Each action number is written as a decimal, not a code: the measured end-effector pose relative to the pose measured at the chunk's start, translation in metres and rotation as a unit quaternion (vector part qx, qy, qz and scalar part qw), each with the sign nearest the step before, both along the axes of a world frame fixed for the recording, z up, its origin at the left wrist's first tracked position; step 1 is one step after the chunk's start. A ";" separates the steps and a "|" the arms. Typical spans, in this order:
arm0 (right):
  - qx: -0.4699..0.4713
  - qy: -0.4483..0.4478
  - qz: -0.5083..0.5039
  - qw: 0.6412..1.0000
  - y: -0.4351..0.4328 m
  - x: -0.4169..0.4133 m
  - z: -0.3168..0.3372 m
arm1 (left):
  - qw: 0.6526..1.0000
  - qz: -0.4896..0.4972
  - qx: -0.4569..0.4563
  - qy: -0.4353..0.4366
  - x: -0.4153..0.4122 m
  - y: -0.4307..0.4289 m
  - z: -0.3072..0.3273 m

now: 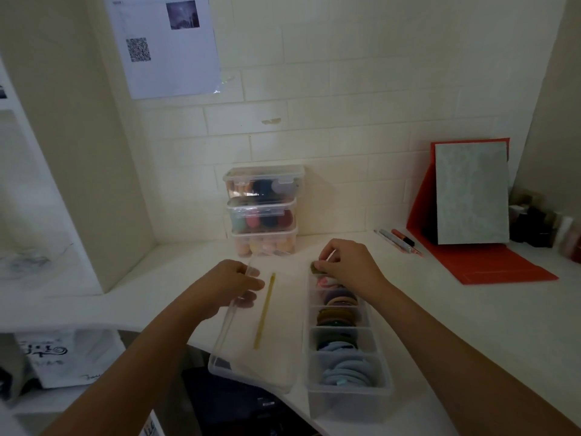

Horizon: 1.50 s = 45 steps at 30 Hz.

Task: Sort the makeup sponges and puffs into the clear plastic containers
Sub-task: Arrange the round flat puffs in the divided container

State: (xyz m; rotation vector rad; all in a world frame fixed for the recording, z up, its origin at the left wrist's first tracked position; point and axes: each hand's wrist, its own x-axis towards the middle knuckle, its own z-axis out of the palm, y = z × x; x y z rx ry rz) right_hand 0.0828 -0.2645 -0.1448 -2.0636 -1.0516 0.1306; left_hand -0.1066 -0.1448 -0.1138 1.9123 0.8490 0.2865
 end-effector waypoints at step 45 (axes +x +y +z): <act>-0.008 0.119 -0.134 0.984 -0.111 0.066 -0.025 | 0.843 -0.303 0.441 0.057 0.072 -0.081 0.032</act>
